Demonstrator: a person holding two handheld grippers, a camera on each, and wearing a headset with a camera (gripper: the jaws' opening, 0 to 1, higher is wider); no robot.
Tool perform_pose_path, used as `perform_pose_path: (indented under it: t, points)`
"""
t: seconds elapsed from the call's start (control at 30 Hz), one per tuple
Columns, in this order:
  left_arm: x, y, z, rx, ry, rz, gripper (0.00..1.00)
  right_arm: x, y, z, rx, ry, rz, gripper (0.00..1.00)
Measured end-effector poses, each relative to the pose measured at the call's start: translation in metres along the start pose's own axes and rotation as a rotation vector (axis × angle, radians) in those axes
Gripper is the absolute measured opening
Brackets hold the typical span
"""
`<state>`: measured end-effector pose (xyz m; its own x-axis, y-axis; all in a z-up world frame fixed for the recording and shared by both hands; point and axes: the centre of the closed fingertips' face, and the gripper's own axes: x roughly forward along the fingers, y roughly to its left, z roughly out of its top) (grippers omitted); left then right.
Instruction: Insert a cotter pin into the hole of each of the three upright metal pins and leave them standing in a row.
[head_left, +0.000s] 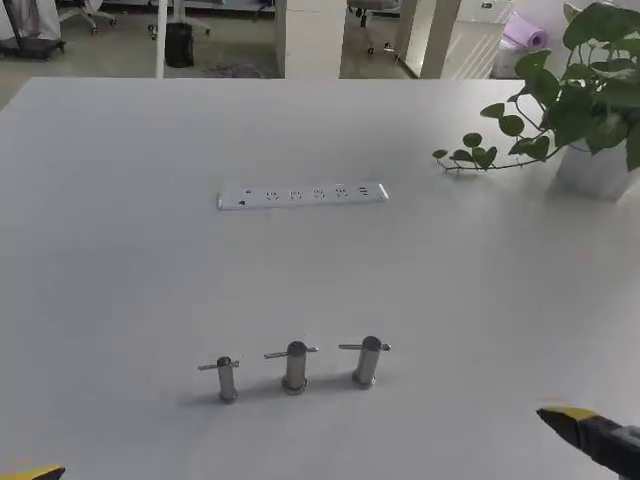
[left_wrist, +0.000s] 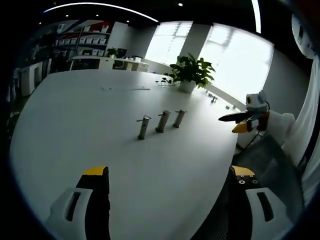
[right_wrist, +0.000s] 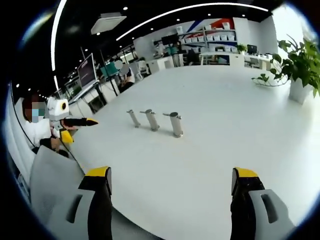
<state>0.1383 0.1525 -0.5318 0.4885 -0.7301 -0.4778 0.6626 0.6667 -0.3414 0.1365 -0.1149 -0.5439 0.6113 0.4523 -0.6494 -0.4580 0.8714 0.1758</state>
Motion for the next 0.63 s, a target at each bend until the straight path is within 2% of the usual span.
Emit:
perform_pose_path:
  t: [0.07,0.17,0.4,0.63]
  points:
    - [0.0,-0.003,-0.003,-0.023,-0.004,-0.002,0.99,-0.001,0.001,-0.007,0.002,0.015,-0.002,0.98]
    - [-0.002,-0.003,-0.012,-0.035,0.016,0.015,0.99,-0.005,0.002,-0.006,0.011,-0.007,-0.003,0.98]
    - [-0.009,-0.007,-0.008,-0.061,-0.016,0.045,0.99,-0.01,-0.003,-0.012,0.021,0.023,-0.037,0.98]
    - [-0.016,0.001,-0.014,-0.067,-0.01,0.093,0.99,-0.01,0.002,-0.013,0.004,0.04,-0.037,0.98]
